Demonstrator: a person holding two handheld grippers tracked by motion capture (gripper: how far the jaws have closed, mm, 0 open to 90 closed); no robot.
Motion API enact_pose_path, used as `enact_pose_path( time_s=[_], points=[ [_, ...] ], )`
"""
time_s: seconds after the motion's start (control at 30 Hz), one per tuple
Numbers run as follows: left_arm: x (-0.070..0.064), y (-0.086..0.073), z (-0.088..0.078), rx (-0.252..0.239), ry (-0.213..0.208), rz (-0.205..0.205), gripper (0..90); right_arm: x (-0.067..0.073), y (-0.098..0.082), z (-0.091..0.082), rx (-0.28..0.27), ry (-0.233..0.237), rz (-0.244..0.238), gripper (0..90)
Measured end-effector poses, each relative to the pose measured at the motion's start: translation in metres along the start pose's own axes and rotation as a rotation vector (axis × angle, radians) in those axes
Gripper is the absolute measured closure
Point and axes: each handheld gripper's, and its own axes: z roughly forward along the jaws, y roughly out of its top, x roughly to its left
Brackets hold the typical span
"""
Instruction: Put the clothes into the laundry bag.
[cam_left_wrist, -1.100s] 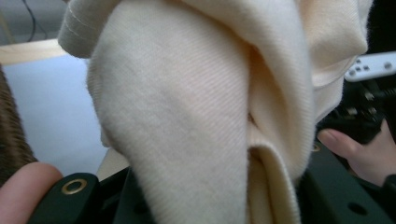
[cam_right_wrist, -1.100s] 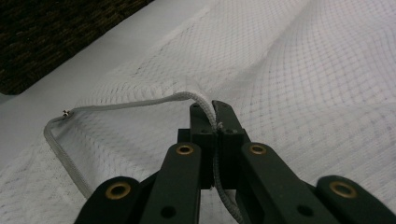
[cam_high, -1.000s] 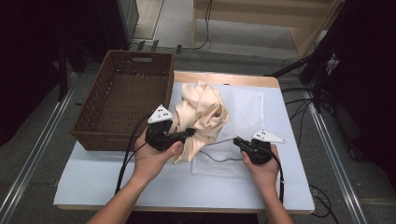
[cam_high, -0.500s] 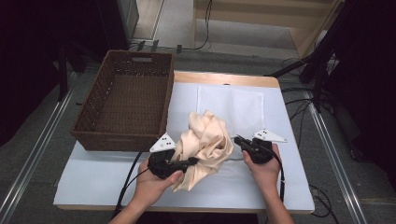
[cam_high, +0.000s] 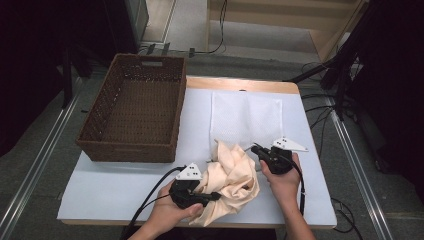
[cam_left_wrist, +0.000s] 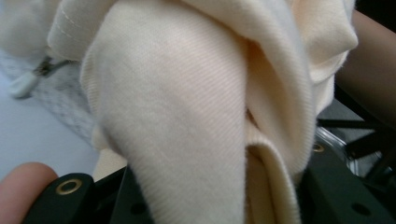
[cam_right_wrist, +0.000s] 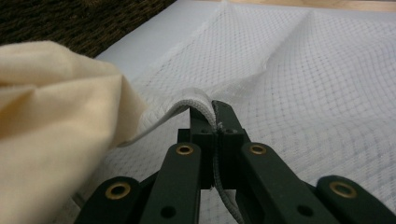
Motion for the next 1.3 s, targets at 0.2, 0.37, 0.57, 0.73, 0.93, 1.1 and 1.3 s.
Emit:
enact_pose_path(
  time_s=[0.2,0.37,0.57,0.73,0.93,1.1,1.3],
  points=[
    [-0.003,-0.003,0.010,0.066,-0.039,0.060,60.5,0.000,0.002,-0.002,-0.010,-0.001,0.005,89.5],
    [0.000,-0.003,0.009,0.070,0.013,0.029,41.9,0.000,0.002,-0.001,-0.003,-0.003,0.000,89.4],
    [0.010,0.012,-0.022,-0.084,0.038,-0.017,16.0,-0.001,0.003,-0.003,-0.003,-0.003,0.003,89.3],
    [0.024,0.033,-0.034,-0.153,0.117,-0.098,17.6,-0.001,0.003,-0.002,-0.003,-0.001,0.004,89.4],
    [0.029,0.055,0.016,-0.100,0.222,-0.069,23.3,0.002,0.004,-0.001,-0.006,0.003,-0.004,89.3],
    [0.043,0.068,0.048,0.030,0.219,-0.147,22.0,0.003,0.003,-0.002,-0.002,0.005,-0.006,89.4],
    [0.049,0.067,0.065,0.099,0.175,-0.145,19.3,0.004,0.000,0.000,0.011,0.008,-0.016,89.4]
  ],
)
